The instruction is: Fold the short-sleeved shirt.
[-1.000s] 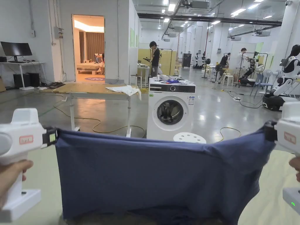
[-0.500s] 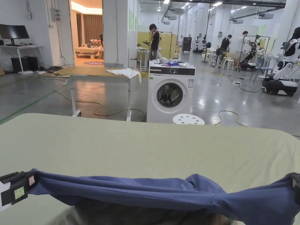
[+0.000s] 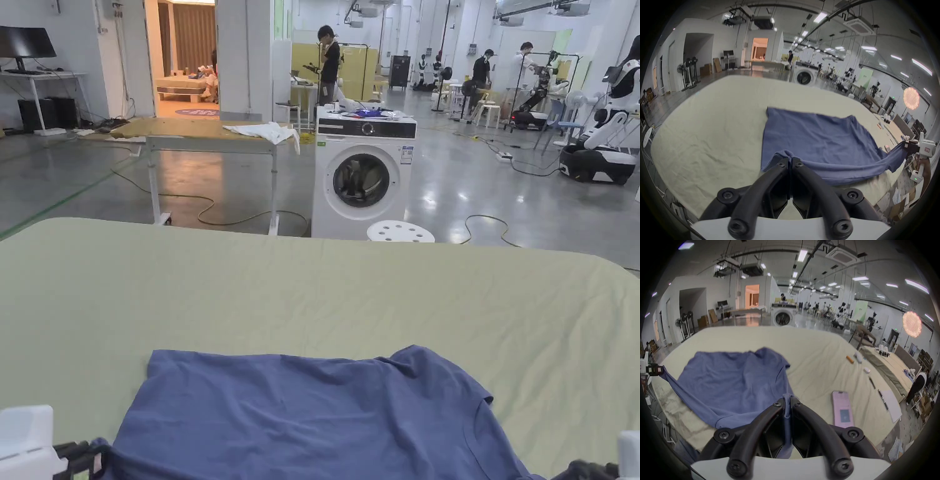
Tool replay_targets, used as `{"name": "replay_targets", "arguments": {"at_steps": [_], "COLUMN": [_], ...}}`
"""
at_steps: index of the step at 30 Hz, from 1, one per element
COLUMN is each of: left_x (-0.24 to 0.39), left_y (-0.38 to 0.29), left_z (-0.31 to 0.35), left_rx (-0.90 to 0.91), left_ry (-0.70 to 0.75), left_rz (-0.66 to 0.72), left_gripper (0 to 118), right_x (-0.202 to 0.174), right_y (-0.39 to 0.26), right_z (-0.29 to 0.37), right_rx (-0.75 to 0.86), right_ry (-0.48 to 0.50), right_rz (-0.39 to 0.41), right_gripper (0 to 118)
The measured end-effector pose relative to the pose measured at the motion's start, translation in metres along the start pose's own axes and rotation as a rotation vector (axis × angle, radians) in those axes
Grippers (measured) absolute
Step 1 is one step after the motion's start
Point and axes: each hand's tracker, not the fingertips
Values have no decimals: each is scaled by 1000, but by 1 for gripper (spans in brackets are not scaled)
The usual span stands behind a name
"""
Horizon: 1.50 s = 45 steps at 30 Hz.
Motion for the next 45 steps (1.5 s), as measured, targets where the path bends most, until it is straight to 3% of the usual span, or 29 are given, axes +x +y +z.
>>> {"name": "replay_targets", "arguments": {"at_steps": [6,8,9,12,13,24,27,29,31,33,37,45], "left_x": [-12,-14,-11,-6,-1,64,81,89,94,99,92,6], "left_y": [-30,-36,-38,-35,-34,22,26,28,29,28,29,89], "left_z": [-51,-60,-60,-64,-64,-47,-40,-36,-35,-33,-34,-110], "left_rx": [-97,-104,-107,-78,-54,356,475,515,534,550,553,290], "left_ry": [59,62,64,71,73,89,132,137,150,176,168,159], "left_rz": [-2,13,19,13,4,-115,-148,-151,-162,-191,-195,-24], "left_gripper": [0,2,10,56,71,73,69,48,18,0,0,0], "right_x": [-20,-26,-29,-38,-42,-100,-118,-126,-133,-136,-140,-133], "right_y": [-33,-40,-41,-37,-32,44,55,60,63,65,70,59], "right_z": [-49,-57,-60,-62,-61,-44,-37,-35,-35,-35,-44,-80], "right_rx": [-120,-137,-138,-99,-68,391,496,539,559,577,562,451], "right_ry": [-12,-21,-24,-38,-44,-6,-11,-5,4,8,29,58], "right_rz": [13,11,11,13,11,-82,-91,-96,-104,-116,-76,-38], "right_gripper": [4,9,14,72,78,78,73,47,8,5,1,0]}}
